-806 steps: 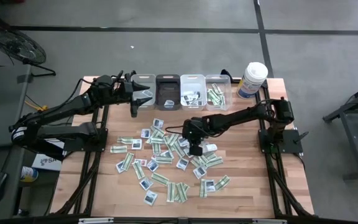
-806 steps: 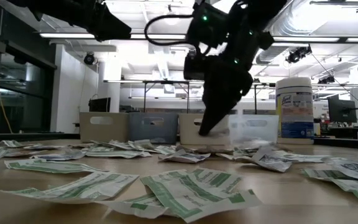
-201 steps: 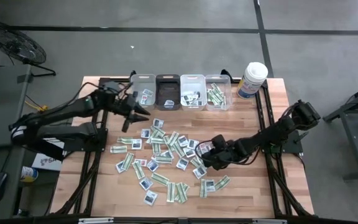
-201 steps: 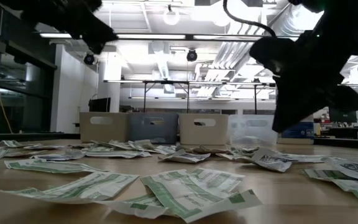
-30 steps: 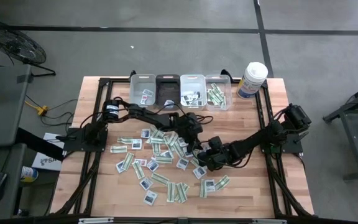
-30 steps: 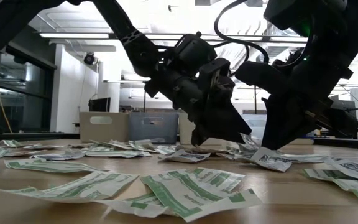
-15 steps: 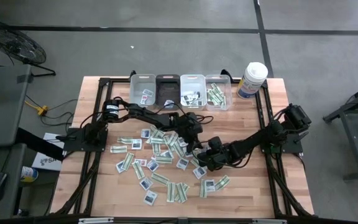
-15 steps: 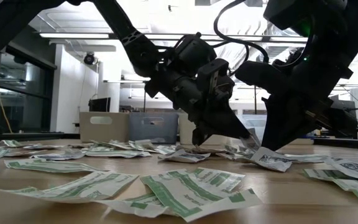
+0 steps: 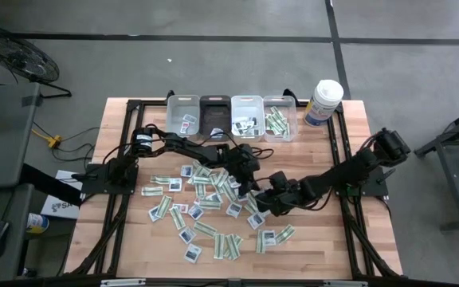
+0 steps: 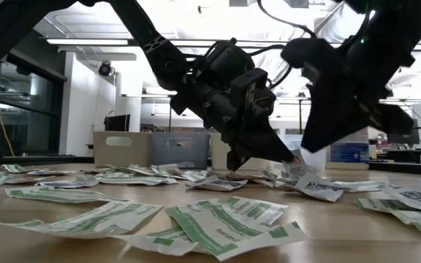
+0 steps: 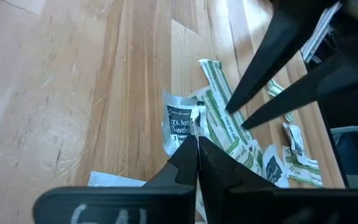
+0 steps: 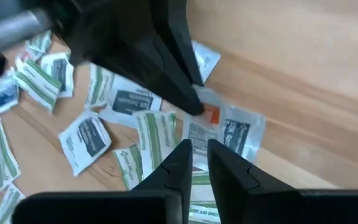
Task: Pick & Place First Aid Supplies
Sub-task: Put the orange ointment pack into the gray bin
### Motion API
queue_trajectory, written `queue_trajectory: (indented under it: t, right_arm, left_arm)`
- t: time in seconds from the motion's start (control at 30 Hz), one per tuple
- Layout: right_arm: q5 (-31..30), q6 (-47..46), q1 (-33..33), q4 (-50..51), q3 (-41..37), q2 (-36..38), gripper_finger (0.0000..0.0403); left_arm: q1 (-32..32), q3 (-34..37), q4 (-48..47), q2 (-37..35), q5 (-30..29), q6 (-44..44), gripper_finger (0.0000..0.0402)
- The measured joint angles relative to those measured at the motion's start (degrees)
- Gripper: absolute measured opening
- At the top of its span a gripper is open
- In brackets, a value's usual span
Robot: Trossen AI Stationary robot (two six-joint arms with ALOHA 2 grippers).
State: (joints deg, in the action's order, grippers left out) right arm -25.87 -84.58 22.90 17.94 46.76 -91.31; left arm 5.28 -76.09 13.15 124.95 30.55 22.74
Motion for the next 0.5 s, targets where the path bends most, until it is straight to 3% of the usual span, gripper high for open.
queue_trajectory:
  t: [0.5]
  right_arm:
    - [-1.3,1.5,0.3,4.5,0.0,5.3,0.0064]
  left_arm:
    - [0.4,-5.9,-3.5,0.0,6.8,-2.8,0.0000]
